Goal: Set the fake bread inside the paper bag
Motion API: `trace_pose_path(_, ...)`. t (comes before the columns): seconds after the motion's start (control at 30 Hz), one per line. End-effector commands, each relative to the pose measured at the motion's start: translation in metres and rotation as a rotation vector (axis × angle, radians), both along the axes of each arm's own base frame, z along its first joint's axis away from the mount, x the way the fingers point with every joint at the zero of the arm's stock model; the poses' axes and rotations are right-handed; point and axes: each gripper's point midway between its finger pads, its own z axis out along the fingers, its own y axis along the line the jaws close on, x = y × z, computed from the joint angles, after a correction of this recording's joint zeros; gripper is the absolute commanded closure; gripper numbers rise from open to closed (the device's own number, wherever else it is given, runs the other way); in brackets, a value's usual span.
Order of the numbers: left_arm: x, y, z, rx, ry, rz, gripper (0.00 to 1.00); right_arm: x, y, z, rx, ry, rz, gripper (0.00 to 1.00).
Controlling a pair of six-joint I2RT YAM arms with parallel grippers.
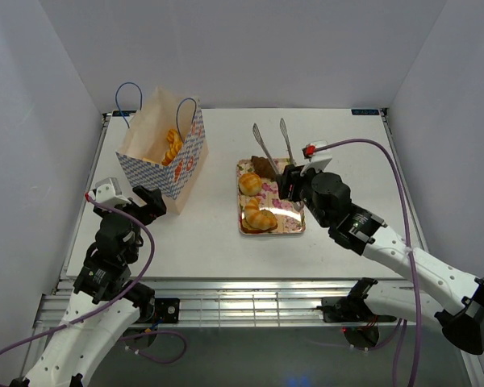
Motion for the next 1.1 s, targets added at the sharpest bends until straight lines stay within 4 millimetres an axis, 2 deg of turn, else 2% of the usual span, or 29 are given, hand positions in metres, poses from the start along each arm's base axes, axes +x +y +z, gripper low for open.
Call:
trace_pose_path(0.0, 0.002, -0.002, 0.001, -0.001, -0.007, -0.005, 0.02, -0.009, -0.008, -0.005, 0.021, 0.029, -0.002, 0.40)
trace_pose_path(0.03, 0.001, -0.002, 0.001, -0.001, -0.007, -0.007, 0.02, -0.013, -0.008, -0.017, 0.005, 0.053, 0.010, 0.40)
trace_pose_path(0.13, 0.001, -0.002, 0.002, 0.000, -0.008, -0.005, 0.02, -0.029, -0.003, -0.036, -0.005, 0.105, 0.096, 0.40)
trace_pose_path(0.17, 0.001, -0.002, 0.001, 0.001, -0.007, -0.004, 0.02, -0.040, 0.003, -0.046, -0.008, 0.131, 0.160, 0.39)
trace_pose_path(0.33, 0.002, -0.002, 0.001, 0.002, -0.005, -0.004, 0.02, -0.068, 0.014, -0.064, -0.024, 0.203, 0.316, 0.38)
trace_pose_path(0.67, 0.001, 0.001, 0.003, 0.003, -0.012, 0.008, 0.02, -0.106, -0.004, -0.113, -0.079, 0.361, 0.375, 0.37)
trace_pose_path(0.83, 0.001, 0.000, 0.002, 0.005, -0.009, 0.005, 0.02, -0.118, -0.010, -0.135, -0.096, 0.423, 0.388, 0.37)
trace_pose_path(1.07, 0.001, 0.000, 0.002, 0.003, -0.011, 0.003, 0.02, -0.120, -0.011, -0.156, -0.150, 0.487, 0.387, 0.37)
